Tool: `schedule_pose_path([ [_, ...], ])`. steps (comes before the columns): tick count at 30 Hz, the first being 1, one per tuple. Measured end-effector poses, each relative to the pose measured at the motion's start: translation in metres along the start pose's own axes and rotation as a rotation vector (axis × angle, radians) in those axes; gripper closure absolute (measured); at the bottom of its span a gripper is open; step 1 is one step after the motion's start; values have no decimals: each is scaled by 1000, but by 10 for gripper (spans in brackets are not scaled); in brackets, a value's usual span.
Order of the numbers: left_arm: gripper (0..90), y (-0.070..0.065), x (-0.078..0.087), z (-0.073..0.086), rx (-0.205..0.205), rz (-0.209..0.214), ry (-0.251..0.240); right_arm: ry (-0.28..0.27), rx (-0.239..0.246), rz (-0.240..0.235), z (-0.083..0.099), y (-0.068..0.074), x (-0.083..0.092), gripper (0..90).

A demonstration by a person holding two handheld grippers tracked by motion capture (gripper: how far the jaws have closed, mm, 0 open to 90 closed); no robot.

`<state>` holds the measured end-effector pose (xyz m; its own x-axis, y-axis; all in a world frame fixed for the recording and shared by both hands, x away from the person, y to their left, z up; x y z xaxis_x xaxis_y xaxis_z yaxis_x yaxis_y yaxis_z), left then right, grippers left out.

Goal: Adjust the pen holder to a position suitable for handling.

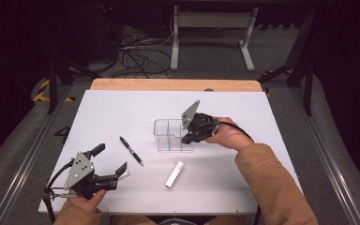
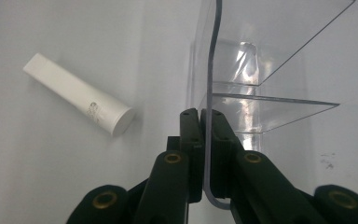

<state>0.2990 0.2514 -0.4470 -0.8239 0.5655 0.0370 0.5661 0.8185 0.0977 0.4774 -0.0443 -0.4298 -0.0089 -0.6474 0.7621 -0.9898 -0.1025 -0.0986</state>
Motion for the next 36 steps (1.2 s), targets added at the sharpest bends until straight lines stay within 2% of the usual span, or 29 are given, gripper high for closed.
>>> schedule_pose_path([
  [7,78,0,0,0,1,1,-1,13,26,3,3,-1,-1,871],
  [27,79,-1,-1,0,-2,3,4,12,1,14,5,3,-2,859],
  [30,79,-1,-1,1,3,3,5,2,-6,33,5,2,-1,781],
  [34,78,0,-1,0,-1,4,6,-30,-30,76,4,3,5,572],
  [36,78,1,-1,0,4,3,3,-68,-35,119,2,3,9,467],
])
Point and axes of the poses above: each handheld gripper's, and its own axes: x roughly backward along the jaws, z roughly out of its underside, y roughly to its left, the point moved 3 cm from there along -x, roughly forward along the jaws, and after that the axes turned 11 degrees about -y, right-handed, at the moved point
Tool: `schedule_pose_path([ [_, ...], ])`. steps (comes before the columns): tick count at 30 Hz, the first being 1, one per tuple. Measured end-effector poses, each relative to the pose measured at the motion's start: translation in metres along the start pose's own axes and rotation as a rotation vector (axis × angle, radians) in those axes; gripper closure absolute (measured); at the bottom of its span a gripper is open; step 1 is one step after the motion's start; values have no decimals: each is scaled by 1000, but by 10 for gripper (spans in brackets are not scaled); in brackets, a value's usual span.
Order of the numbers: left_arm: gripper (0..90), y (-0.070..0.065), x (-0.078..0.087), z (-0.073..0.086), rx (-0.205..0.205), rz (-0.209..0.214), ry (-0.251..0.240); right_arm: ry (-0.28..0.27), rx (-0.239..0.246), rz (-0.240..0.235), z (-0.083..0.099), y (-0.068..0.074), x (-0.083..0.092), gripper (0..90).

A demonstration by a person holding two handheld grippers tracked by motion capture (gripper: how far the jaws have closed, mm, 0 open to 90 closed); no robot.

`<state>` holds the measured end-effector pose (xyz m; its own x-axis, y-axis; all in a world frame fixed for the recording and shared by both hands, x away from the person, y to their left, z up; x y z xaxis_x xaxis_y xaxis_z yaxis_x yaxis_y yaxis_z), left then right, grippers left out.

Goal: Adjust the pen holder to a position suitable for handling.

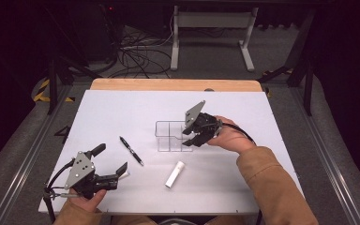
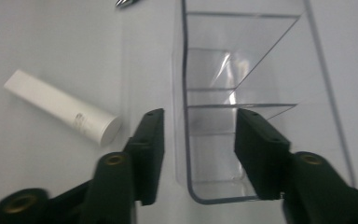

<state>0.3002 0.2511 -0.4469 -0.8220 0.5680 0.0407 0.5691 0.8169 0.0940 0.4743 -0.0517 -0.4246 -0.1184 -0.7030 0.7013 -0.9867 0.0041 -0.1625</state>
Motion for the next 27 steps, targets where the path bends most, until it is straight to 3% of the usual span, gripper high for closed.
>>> schedule_pose_path([
  [4,71,2,-1,-3,-5,1,-2,-90,-50,55,-8,3,13,311],
  [7,66,4,-1,-5,-7,3,-2,-163,-82,75,-14,6,24,236],
  [12,63,7,0,-7,3,1,-6,-271,-112,148,-18,18,40,166],
  [18,62,8,1,-9,-2,-2,-7,-298,-157,224,-18,25,46,84],
  [23,61,9,2,-10,-2,-6,-10,-336,-210,239,-20,28,47,1],
  [27,61,11,3,-12,-4,-9,-11,-359,-243,261,-24,35,44,0],
])
Point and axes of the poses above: each handheld gripper's, and its own axes: x roughly backward along the jaws, z roughly out of its underside, y roughly to its left, the point moved 3 cm from there along -x, roughly forward along the jaws, and after that the axes turned 11 degrees about -y, right-handed, at the moved point
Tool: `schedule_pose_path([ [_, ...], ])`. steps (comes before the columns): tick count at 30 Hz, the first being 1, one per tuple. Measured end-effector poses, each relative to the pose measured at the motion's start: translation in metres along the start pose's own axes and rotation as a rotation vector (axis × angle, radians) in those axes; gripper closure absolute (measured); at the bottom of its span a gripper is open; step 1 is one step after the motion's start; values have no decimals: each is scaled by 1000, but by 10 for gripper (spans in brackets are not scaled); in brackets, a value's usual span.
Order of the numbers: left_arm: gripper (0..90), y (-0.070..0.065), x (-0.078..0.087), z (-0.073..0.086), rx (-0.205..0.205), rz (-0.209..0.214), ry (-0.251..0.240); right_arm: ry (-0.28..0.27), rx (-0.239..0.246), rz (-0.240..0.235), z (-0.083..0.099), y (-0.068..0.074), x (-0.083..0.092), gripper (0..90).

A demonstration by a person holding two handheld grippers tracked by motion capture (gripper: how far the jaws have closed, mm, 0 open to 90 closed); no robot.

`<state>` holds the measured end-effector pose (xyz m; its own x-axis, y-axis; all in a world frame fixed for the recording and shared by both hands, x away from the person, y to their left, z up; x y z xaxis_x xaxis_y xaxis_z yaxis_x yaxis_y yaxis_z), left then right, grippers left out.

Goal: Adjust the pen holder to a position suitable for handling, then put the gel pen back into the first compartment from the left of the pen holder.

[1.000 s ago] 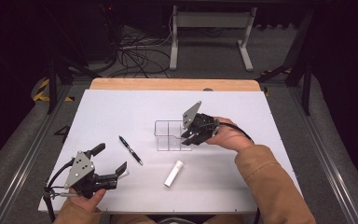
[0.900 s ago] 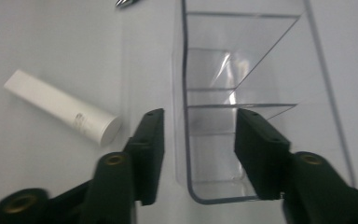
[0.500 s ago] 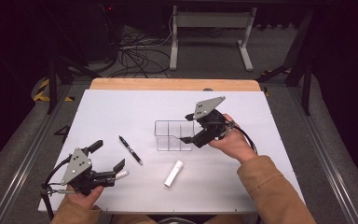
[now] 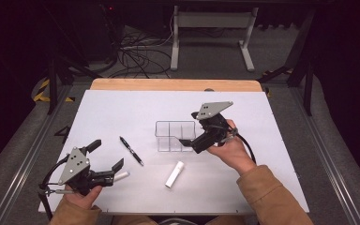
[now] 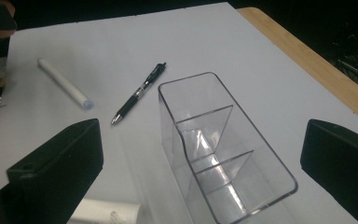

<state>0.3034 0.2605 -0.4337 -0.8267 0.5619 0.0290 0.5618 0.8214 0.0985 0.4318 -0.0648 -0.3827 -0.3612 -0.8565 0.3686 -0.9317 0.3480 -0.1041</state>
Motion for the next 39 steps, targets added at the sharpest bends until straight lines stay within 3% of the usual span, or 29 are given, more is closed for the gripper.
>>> schedule_pose_path([
  [4,61,1,1,-2,2,-2,-3,-21,-31,6,-1,10,-3,0],
  [13,61,4,4,-4,-8,-10,-3,-54,-44,25,-8,30,-13,13],
  [35,61,5,6,-6,-15,-5,4,-124,-82,-46,-15,50,-33,12],
  [39,61,6,7,-6,-13,-8,5,-127,-61,-59,-17,55,-36,50],
])
Point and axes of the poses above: each handheld gripper's, and its own axes: x roughly backward along the jaws, z roughly out of its underside, y roughly to its left, the point moved 3 cm from there along -x, roughly forward along the jaws, and after that the axes turned 11 degrees about -y, right-handed, at the moved point
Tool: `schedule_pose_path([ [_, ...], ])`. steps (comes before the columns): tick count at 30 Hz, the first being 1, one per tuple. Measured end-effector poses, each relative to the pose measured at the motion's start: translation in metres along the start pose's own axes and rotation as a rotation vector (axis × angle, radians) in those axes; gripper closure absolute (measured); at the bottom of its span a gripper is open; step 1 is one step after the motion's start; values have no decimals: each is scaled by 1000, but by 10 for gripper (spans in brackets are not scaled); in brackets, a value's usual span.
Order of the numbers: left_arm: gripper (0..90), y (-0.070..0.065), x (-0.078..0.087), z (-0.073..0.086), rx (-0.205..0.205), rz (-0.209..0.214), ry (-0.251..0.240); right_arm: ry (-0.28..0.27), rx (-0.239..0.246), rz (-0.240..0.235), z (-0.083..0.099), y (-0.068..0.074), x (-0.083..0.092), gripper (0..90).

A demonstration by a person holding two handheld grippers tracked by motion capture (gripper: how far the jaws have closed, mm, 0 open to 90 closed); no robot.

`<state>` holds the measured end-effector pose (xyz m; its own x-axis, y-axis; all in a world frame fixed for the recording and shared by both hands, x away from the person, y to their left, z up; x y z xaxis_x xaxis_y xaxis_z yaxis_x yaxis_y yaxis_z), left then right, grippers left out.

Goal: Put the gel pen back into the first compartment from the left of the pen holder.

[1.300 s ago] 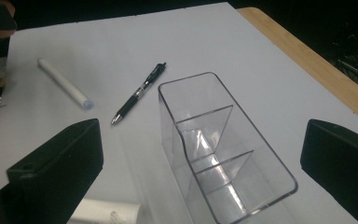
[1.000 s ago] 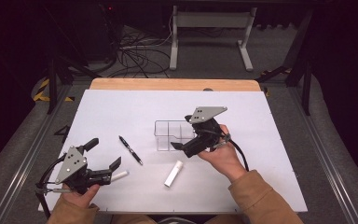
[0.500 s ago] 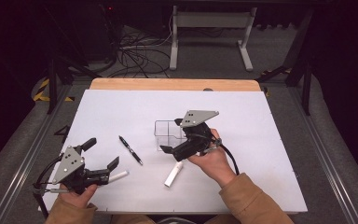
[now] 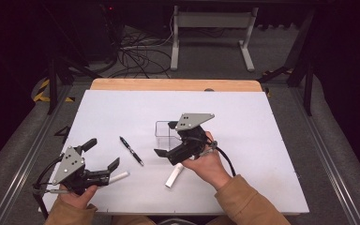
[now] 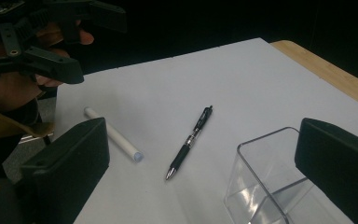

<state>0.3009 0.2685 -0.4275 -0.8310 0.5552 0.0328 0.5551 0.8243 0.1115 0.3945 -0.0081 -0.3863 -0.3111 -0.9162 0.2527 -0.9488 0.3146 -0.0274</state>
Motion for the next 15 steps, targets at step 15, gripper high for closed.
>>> schedule_pose_path([
  [15,61,4,2,-1,7,-8,-5,69,27,5,10,16,-35,248],
])
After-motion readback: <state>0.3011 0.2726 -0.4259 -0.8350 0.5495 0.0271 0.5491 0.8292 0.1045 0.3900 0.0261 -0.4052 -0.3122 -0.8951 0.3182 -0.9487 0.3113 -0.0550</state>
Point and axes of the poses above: each handheld gripper's, and its own axes: x roughly backward along the jaws, z roughly out of its underside, y roughly to its left, the point moved 3 cm from there along -x, roughly forward along the jaws, and after that the axes turned 11 degrees about -y, right-handed, at the moved point
